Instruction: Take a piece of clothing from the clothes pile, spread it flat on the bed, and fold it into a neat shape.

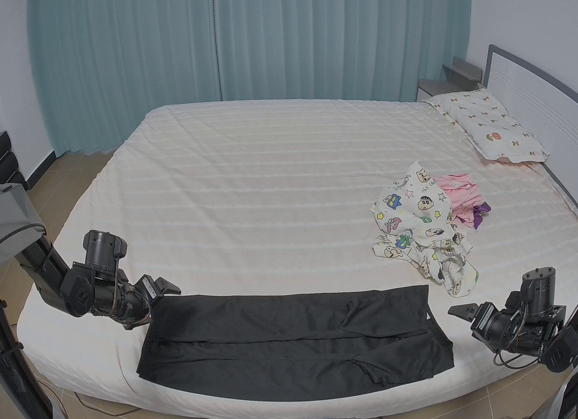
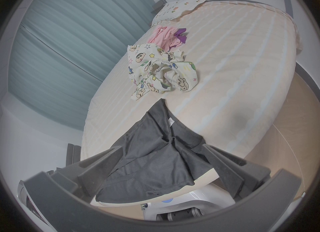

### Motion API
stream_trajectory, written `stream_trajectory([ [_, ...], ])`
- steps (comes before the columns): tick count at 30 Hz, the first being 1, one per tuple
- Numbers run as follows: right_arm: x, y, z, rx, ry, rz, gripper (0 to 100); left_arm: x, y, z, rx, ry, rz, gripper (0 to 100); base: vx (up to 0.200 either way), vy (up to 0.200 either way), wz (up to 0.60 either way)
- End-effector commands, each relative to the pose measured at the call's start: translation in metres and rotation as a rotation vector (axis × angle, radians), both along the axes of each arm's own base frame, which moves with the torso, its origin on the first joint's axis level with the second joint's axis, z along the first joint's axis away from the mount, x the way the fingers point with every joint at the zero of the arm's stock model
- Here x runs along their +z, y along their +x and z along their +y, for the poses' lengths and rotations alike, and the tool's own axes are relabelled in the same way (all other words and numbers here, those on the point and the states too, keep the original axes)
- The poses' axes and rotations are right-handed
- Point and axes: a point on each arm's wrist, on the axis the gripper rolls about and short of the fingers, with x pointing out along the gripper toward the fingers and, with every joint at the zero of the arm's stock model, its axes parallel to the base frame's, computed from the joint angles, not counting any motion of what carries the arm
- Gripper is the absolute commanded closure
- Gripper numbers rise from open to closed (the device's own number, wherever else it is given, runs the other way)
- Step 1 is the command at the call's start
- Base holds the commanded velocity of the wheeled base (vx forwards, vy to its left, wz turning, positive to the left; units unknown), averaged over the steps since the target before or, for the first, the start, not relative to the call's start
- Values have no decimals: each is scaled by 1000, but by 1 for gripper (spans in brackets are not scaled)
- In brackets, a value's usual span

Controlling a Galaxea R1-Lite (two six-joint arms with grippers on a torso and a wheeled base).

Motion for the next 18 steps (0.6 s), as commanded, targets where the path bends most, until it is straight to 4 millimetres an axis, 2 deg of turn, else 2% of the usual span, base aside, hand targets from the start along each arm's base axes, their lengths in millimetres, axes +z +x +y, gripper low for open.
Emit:
stream_trajectory([
  [1,0,-6,-1,-5,-10,9,0,-1,-1,10,-45,62,-13,0,0,0,0],
  [13,0,-11,-2,-29,-40,42,0,-20,0,17,-59,71,62,0,0,0,0],
  [18,0,-12,-2,-30,-38,38,0,-21,1,18,-58,72,58,0,0,0,0],
])
